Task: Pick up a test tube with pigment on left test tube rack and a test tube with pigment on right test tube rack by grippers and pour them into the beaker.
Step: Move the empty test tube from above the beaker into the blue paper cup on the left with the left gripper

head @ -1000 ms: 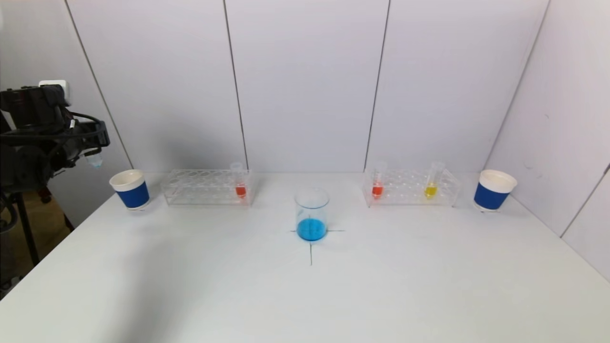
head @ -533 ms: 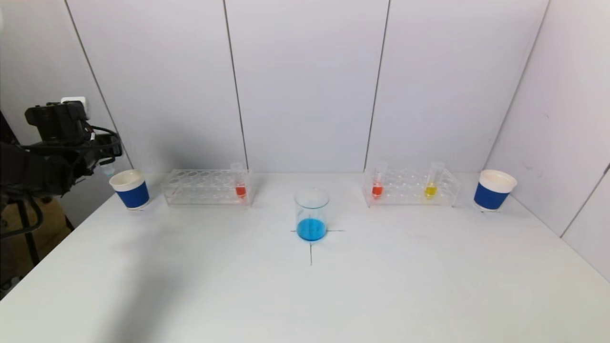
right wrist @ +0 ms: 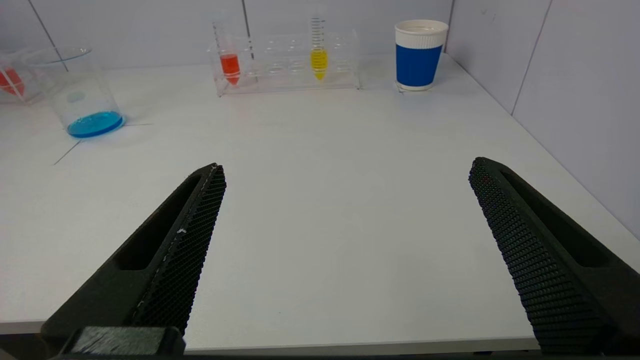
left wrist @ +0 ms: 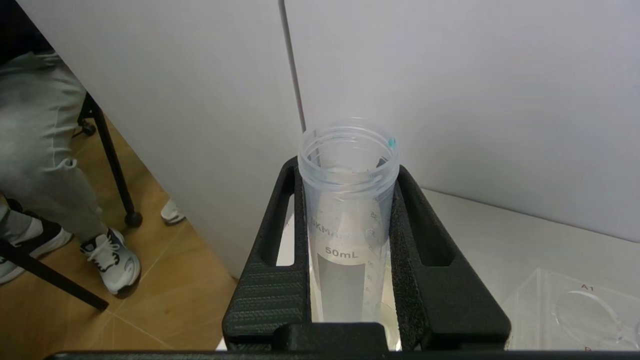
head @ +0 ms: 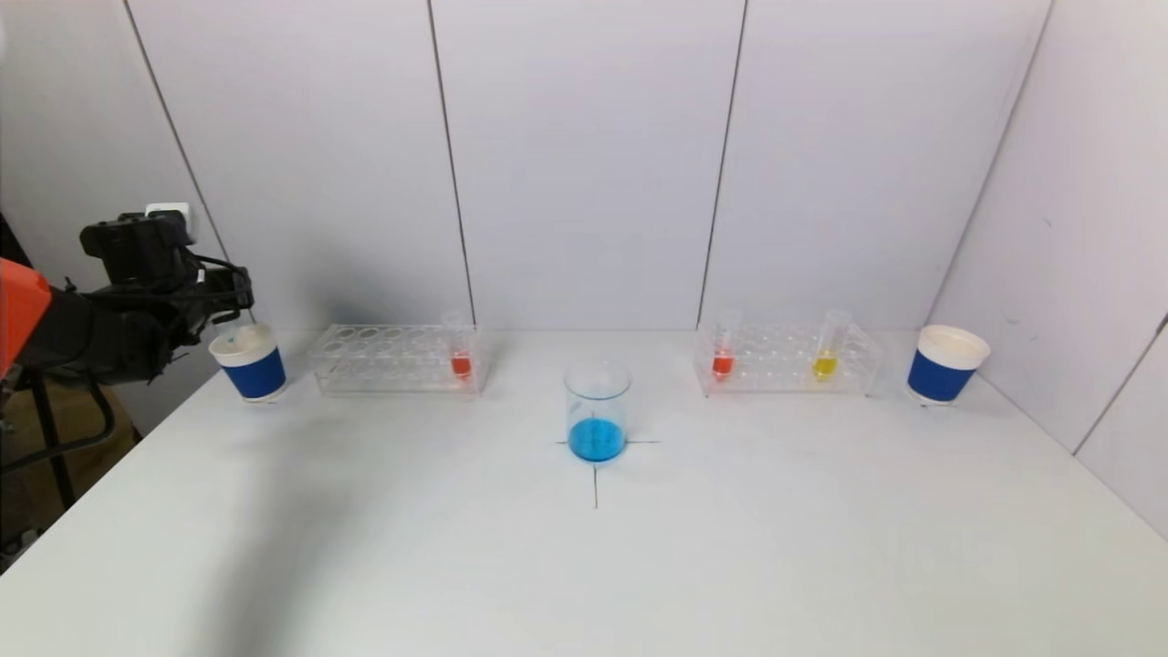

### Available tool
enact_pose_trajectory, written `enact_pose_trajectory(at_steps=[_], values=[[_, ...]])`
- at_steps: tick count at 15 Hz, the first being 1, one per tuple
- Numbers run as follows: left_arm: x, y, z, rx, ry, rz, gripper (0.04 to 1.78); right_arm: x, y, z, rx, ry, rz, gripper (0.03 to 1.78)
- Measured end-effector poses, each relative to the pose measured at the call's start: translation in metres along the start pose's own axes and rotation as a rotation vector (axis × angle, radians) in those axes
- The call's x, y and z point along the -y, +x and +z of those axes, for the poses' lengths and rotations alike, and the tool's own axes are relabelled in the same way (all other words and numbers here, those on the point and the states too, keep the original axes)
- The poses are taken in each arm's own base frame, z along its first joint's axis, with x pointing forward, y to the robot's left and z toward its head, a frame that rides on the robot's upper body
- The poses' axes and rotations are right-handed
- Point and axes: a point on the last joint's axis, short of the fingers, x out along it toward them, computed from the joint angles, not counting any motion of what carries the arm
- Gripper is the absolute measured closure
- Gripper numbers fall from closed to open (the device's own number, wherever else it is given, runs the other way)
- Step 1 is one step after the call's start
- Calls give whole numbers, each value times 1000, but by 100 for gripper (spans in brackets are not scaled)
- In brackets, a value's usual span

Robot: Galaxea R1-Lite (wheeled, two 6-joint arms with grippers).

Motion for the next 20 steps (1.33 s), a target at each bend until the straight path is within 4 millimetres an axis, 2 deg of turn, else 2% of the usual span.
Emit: enact_pose_trajectory(at_steps=[12, 20], values=[[5, 12, -44, -22, 6, -1, 135, 0, 0, 0, 0, 0, 0, 4], [5, 12, -47, -29, 8, -2, 135, 0, 0, 0, 0, 0, 0, 4]])
